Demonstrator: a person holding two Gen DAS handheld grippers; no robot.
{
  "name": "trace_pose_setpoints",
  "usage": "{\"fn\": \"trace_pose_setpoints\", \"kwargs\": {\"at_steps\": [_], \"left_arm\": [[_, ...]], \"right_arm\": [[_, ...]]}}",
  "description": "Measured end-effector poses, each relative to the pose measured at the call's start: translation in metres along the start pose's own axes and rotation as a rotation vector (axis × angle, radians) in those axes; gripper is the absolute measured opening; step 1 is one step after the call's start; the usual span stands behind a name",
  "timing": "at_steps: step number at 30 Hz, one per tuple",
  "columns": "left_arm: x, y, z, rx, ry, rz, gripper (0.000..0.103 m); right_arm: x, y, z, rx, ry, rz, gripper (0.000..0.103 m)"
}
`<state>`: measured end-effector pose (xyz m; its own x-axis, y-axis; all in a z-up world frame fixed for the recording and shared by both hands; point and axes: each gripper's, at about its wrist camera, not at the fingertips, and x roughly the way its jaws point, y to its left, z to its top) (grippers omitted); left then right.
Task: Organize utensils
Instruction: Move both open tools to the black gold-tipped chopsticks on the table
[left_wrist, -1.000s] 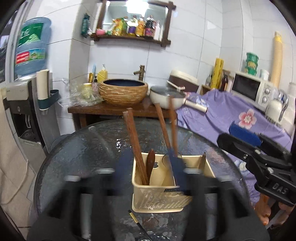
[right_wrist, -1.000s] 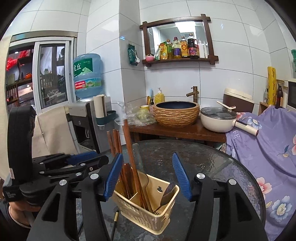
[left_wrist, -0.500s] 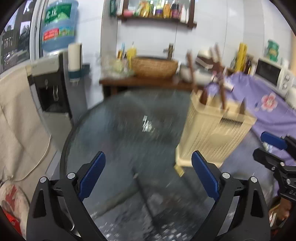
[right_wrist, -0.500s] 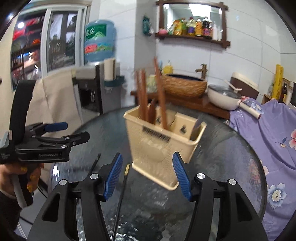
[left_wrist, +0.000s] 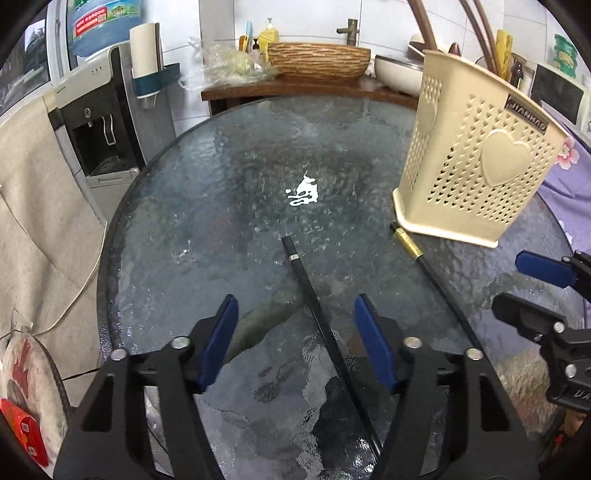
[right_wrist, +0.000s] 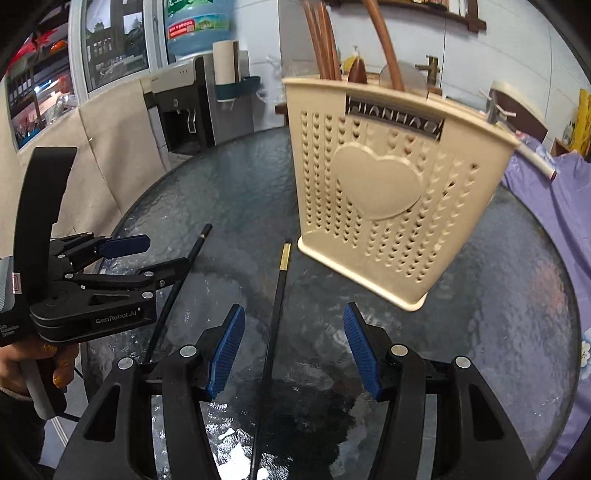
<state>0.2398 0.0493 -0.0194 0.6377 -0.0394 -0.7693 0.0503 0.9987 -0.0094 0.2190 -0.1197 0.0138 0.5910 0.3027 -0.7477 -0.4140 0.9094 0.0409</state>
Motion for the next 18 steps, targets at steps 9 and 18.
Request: {"fn": "trace_pose_setpoints", "kwargs": {"at_steps": [9, 18], "left_arm": [[0.017, -0.008, -0.001, -0.002, 0.050, -0.004, 0.043], [0.020, -0.014, 0.004, 0.004, 0.054, 0.007, 0.036]], "right_arm": [[0.032, 0.009, 0.008, -0.005, 0.086, 0.021, 0.035], [0.051, 0.012, 0.018, 0.011, 0.144, 0.031, 0.018]]}}
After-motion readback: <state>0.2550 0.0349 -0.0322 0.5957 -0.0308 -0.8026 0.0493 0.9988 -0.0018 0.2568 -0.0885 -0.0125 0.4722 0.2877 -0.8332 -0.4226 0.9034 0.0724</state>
